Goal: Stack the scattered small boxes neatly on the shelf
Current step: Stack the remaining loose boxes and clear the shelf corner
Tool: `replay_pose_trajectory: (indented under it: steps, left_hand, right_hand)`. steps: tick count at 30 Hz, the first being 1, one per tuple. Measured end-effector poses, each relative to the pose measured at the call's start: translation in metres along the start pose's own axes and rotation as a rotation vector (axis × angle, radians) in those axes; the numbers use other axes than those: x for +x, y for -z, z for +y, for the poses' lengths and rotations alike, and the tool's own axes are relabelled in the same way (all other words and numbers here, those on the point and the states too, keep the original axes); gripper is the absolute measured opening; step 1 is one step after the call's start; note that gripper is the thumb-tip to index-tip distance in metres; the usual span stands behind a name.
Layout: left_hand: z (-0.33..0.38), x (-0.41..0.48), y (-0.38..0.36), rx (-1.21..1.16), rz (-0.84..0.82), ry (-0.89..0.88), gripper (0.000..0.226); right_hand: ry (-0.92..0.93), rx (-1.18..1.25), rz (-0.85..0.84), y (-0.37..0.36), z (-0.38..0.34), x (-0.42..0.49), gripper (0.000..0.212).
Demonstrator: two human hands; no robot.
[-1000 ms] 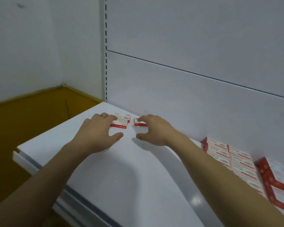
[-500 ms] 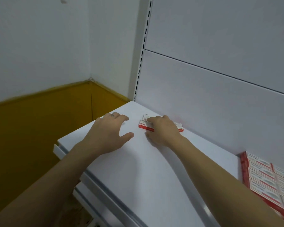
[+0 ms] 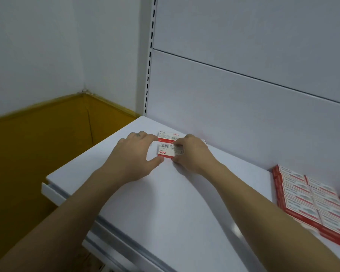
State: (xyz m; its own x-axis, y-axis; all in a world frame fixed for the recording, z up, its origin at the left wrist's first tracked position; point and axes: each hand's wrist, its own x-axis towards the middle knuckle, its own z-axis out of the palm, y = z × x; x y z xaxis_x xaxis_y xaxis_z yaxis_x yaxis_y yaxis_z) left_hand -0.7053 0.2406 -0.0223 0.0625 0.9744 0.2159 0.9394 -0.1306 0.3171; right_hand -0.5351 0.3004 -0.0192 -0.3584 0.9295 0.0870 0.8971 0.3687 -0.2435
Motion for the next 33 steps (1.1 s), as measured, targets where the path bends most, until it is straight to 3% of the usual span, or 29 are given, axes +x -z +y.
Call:
replay_pose_trajectory:
  steps: [11,33]
  left_hand:
    - [0.063,0.013,-0.016,-0.096,0.022,-0.170,0.066]
    - [0.321,-0.019,-0.081,-0.246,0.007,-0.614,0.064]
  right_hand:
    - [-0.007,-0.026,0.145,0.053,0.062,-0.060,0.038]
    - [-0.297,-0.012,0.353,0.135,0.225,-0.272,0.047]
